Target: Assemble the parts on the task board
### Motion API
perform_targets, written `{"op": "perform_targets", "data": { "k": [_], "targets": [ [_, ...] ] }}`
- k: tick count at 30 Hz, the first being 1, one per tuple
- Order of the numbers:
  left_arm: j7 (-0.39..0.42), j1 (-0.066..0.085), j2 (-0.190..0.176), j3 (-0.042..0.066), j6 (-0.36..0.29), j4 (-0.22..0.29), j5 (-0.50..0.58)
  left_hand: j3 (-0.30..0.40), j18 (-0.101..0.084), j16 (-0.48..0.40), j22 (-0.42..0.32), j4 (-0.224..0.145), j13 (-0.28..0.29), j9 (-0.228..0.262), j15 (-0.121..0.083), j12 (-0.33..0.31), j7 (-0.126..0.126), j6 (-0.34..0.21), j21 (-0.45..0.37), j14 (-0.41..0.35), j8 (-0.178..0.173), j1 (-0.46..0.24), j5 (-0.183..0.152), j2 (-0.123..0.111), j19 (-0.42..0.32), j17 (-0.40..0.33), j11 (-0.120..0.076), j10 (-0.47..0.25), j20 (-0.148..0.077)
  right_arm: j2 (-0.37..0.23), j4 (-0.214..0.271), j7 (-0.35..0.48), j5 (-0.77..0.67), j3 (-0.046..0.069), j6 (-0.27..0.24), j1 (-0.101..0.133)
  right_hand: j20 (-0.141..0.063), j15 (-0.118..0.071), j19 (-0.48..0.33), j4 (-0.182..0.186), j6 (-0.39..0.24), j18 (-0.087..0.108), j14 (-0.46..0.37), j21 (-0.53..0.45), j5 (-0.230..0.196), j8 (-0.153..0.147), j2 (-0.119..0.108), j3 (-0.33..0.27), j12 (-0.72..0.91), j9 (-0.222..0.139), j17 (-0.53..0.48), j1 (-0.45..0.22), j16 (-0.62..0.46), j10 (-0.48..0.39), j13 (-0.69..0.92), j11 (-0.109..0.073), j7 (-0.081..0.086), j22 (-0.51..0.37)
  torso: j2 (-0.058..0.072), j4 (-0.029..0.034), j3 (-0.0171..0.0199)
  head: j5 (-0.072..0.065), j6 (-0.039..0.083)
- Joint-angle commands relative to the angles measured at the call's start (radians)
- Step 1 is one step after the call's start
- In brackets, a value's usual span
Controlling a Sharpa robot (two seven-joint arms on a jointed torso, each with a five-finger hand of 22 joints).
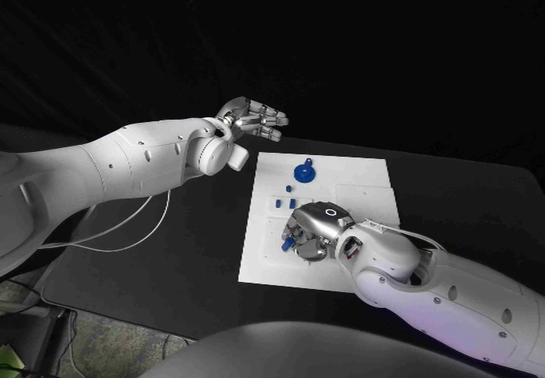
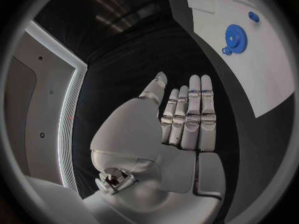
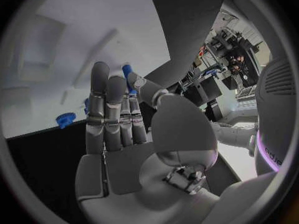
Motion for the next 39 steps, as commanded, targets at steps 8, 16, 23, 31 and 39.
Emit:
{"op": "perform_targets", "data": {
  "k": [8,16,23,31,39],
  "targets": [
    [0.003,0.001,-0.001,0.0,0.013,0.001,-0.003,-0.001,-0.006,-0.004,-0.001,0.005,0.002,0.001,0.0,0.002,0.004,0.001,0.003,-0.008,-0.002,0.001,0.001,0.006,-0.003,0.001,-0.002,-0.004,0.004,0.001,0.001,0.007,-0.011,-0.001,0.026,-0.003,-0.007,-0.001,0.037,-0.001,0.012,0.006,0.006,0.007,0.002,0.004,-0.001,0.008,0.005,0.006,0.001,-0.007,-0.004,0.007,0.001,-0.001,0.003,-0.002,0.0,0.0006,-0.0007,0.0,0.0],
    [0.002,0.001,-0.001,0.0,0.014,0.001,-0.003,-0.001,-0.006,-0.004,-0.001,0.005,0.002,0.001,0.0,0.002,0.004,0.001,0.003,-0.008,-0.002,0.001,0.001,0.006,-0.003,0.001,-0.002,-0.004,0.004,0.003,-0.008,0.003,-0.013,-0.002,0.028,-0.003,-0.007,-0.001,0.037,-0.001,0.012,0.006,0.006,0.007,0.002,0.004,-0.001,0.008,0.005,0.006,0.001,-0.007,-0.004,0.007,0.001,-0.001,0.003,-0.002,0.0,0.0007,-0.0009,0.0,0.0],
    [0.002,0.001,-0.001,0.0,0.015,0.001,-0.003,-0.001,-0.006,-0.004,-0.001,0.005,0.002,0.001,0.0,0.002,0.004,0.001,0.003,-0.008,-0.002,0.001,0.001,0.006,-0.003,0.001,-0.002,-0.004,0.004,0.01,-0.023,-0.004,-0.023,-0.008,0.039,-0.004,-0.007,-0.001,0.036,-0.003,0.012,0.006,0.005,0.008,0.002,0.003,0.0,0.008,0.005,0.006,0.001,-0.008,-0.004,0.007,0.001,-0.001,0.003,-0.004,0.0,0.0015,-0.0004,0.0,0.0],
    [-0.001,0.001,-0.002,0.0,0.018,0.001,-0.003,-0.002,-0.006,-0.004,-0.005,0.007,0.002,0.001,0.0,0.002,0.005,0.001,0.004,-0.009,-0.002,0.002,0.0,0.005,-0.003,0.001,-0.002,-0.004,0.004,0.014,-0.03,-0.006,-0.029,-0.015,0.044,-0.004,-0.007,0.0,0.036,-0.003,0.012,0.005,0.005,0.008,0.002,0.004,0.0,0.008,0.005,0.006,0.001,-0.008,-0.005,0.007,0.001,-0.001,0.003,-0.004,0.0,0.0007,-0.0004,0.0,0.0],
    [-0.004,0.001,-0.001,0.0,0.021,0.001,-0.004,-0.002,-0.006,-0.004,-0.005,0.007,0.002,0.001,0.0,0.002,0.005,0.001,0.004,-0.009,-0.002,0.002,0.0,0.005,-0.003,0.001,-0.002,-0.004,0.004,0.024,-0.032,0.002,-0.023,-0.02,0.043,-0.004,-0.007,0.0,0.036,-0.003,0.012,0.005,0.005,0.008,0.002,0.004,0.0,0.008,0.005,0.006,0.001,-0.008,-0.005,0.007,0.001,-0.001,0.003,-0.004,0.0,0.0008,-0.0003,-0.001,0.0]
  ]
}}
